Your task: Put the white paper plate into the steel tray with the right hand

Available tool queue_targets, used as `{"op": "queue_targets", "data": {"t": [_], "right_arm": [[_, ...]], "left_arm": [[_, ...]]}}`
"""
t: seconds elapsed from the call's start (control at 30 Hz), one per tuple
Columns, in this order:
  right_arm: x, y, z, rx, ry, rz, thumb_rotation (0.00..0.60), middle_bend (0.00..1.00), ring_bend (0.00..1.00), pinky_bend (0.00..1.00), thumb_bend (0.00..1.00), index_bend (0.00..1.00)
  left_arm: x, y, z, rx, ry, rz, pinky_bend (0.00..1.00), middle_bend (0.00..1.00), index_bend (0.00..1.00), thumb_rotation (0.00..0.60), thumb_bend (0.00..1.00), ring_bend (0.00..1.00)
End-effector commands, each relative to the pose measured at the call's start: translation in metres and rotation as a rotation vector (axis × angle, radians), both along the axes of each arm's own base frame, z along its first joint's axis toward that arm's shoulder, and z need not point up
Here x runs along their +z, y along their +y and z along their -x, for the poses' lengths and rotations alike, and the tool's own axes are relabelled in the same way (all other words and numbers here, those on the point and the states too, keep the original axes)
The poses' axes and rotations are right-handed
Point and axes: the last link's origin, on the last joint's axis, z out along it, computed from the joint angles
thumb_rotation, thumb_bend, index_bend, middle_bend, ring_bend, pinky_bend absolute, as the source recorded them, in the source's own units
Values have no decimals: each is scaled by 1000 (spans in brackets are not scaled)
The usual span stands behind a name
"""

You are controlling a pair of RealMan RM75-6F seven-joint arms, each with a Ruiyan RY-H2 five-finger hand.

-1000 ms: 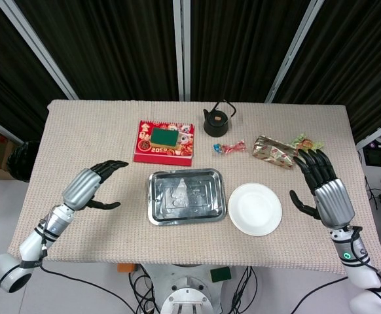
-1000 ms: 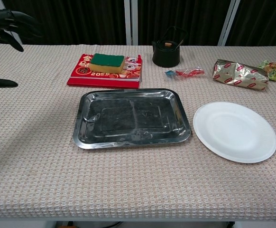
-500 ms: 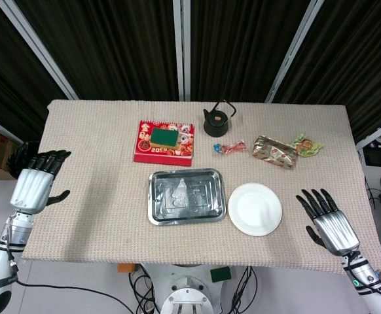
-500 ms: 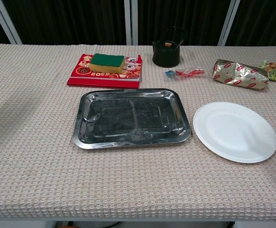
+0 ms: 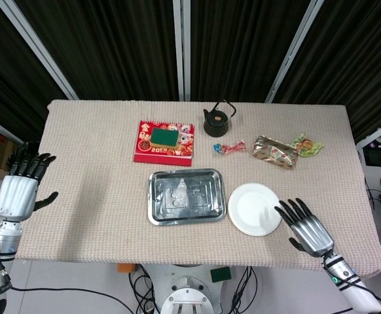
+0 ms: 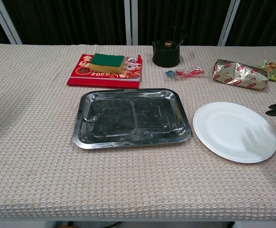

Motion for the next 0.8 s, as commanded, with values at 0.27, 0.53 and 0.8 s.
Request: {"op": "queue_targets", "data": {"t": [0.27, 0.53, 0.8], "right_arm": [[-31, -13, -9, 42, -14, -22, 600, 1, 0, 0, 234, 174], [-43, -18, -14, 74, -54, 0, 600, 17, 0, 0, 257, 280], [-49, -22, -15, 95, -73, 13, 600, 40, 0, 0, 334, 380]], "left_arm": [[2, -2, 6, 48, -41, 74, 163, 190, 185, 600, 106, 135], [5, -4, 10, 67, -46, 72, 163, 190, 185, 600, 106, 135], [5, -4, 12, 73, -45, 79, 163, 190, 185, 600, 106, 135]]}}
